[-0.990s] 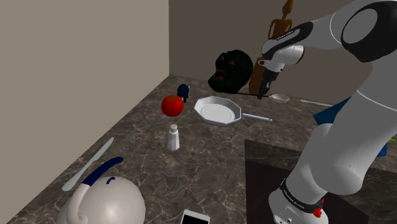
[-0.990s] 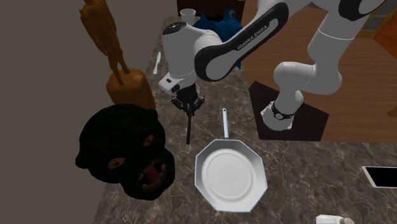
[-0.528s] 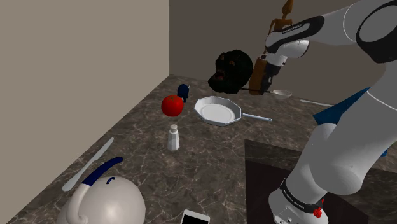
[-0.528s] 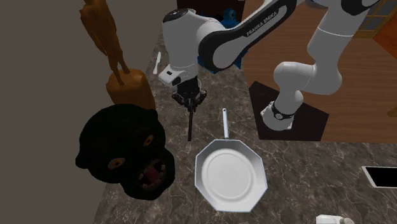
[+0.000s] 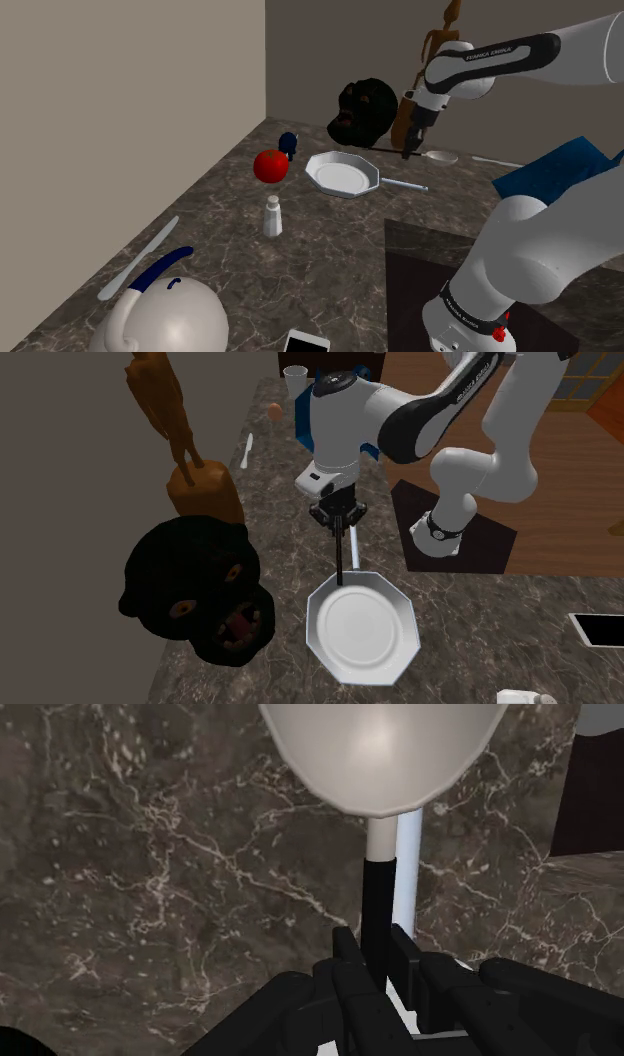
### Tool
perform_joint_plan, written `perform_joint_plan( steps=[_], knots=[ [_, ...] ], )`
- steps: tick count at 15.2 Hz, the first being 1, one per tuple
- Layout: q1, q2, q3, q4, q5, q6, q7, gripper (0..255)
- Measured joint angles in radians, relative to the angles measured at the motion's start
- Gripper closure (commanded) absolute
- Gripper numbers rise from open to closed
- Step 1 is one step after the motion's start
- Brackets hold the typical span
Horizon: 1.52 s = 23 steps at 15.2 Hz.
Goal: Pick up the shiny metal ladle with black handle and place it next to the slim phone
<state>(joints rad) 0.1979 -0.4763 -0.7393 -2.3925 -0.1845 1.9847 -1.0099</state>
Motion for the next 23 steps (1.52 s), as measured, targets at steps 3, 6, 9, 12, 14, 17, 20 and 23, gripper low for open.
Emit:
perform_joint_plan(
  steps=[3, 6, 9, 12, 14, 17, 20, 23],
  knots=[
    [-0.028, -0.1, 0.085, -0.097, -0.025, -0.003, 0.089, 255],
    [-0.045, -0.187, 0.159, -0.17, -0.029, -0.022, 0.161, 255],
    [-0.045, -0.264, 0.239, -0.236, -0.011, -0.036, 0.242, 255],
    [-0.038, -0.335, 0.309, -0.294, 0.014, -0.052, 0.31, 255],
    [-0.028, -0.397, 0.37, -0.347, 0.04, -0.061, 0.37, 255],
    [-0.002, -0.456, 0.442, -0.398, 0.083, -0.068, 0.443, 255],
    [0.036, -0.502, 0.516, -0.44, 0.135, -0.069, 0.518, 255],
    [0.087, -0.546, 0.599, -0.471, 0.197, -0.074, 0.603, 255]
  ],
)
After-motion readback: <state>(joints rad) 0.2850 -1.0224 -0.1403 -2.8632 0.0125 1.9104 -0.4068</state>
